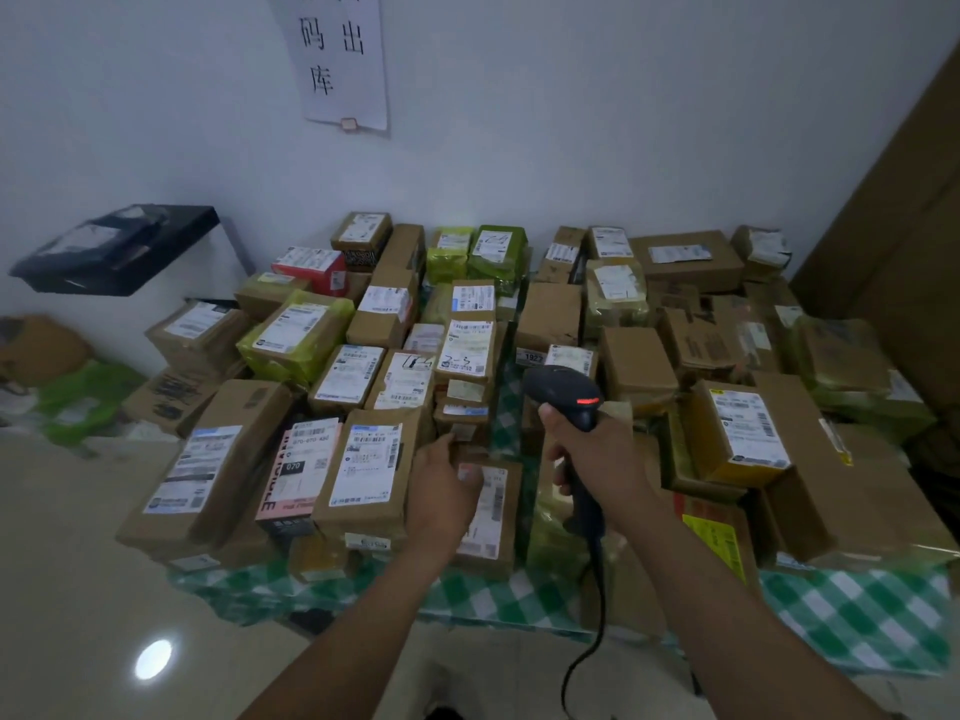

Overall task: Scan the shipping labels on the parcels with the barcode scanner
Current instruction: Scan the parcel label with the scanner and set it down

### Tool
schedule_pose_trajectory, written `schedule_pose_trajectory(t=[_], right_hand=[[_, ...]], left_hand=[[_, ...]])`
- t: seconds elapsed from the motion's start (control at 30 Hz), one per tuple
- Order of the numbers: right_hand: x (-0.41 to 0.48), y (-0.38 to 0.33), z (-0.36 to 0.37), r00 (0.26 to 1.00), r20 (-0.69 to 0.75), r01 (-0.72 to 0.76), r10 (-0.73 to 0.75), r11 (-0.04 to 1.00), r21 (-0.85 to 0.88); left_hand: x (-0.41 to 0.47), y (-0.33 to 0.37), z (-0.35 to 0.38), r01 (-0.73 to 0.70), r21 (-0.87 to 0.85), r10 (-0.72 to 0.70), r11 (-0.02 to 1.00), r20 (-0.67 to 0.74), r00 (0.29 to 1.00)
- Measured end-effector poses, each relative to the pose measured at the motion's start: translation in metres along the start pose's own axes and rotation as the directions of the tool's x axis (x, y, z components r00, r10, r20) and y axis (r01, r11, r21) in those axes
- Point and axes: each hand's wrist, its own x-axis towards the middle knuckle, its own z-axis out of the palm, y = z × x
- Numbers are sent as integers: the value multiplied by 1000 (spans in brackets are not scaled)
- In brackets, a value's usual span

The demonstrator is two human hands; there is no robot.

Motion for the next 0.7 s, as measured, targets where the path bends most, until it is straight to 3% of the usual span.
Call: schedule_pose_trajectory(t=[0.1, 0.27, 0.47, 0.57, 0.7], right_hand=[[29, -17, 8, 999, -12, -44, 45, 996, 71], [69, -43, 15, 998, -15, -68, 68, 997, 31], [101, -52, 21, 987, -75, -142, 144, 989, 41], [107, -52, 27, 983, -87, -156, 160, 986, 53], [110, -50, 34, 984, -50, -162, 170, 976, 144]], left_hand=[[45, 12, -10, -58, -31, 58, 998, 3, 998], [113, 32, -2, -33, 76, 35, 997, -31, 999], [166, 39, 24, 40, 346, -58, 937, 42, 997], [181, 32, 30, 70, 302, -104, 951, 98, 990], [186, 25, 24, 107, 95, -121, 990, 151, 981]])
